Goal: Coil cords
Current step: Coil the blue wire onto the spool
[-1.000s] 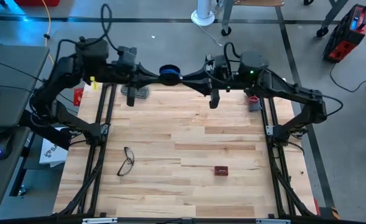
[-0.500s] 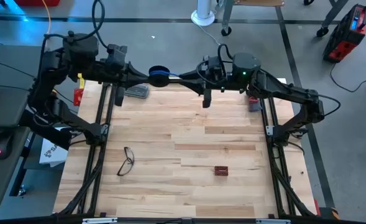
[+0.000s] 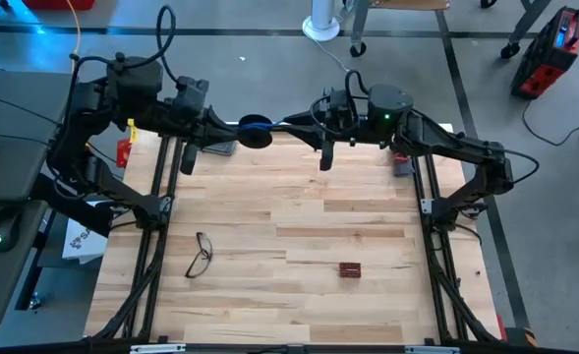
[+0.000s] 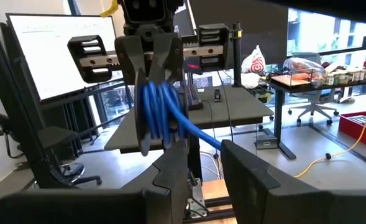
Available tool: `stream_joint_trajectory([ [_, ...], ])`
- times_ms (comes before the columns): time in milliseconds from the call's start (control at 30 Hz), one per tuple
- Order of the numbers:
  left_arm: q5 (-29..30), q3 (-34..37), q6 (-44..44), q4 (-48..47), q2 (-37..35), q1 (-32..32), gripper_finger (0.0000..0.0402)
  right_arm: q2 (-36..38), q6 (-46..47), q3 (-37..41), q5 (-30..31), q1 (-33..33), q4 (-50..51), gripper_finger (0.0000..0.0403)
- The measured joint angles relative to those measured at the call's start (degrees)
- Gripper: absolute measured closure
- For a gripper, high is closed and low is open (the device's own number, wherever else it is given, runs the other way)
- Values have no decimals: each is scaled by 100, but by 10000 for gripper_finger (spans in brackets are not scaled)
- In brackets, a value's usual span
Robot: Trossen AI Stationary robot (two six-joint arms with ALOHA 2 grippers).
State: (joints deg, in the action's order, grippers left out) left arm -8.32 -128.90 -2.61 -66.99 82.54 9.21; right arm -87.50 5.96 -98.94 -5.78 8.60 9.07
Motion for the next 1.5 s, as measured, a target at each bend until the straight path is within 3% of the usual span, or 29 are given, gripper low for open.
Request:
stream_joint_trajectory([
  [267, -371, 0, 103, -442, 11, -2, 401, 0, -400, 0, -86, 0, 144, 308],
  [600, 100, 7, -41, -609, 26, 2, 401, 0, -241, 0, -780, -2, 189, 308],
  [1267, 274, 7, -72, -607, 129, -24, 401, 0, -336, 0, -767, -2, 702, 309],
  [1400, 361, 7, -96, -607, 129, -24, 401, 0, -329, 0, -767, -2, 700, 331],
  [1500, 368, 7, -74, -612, 129, -24, 401, 0, -303, 0, -767, -2, 689, 379],
])
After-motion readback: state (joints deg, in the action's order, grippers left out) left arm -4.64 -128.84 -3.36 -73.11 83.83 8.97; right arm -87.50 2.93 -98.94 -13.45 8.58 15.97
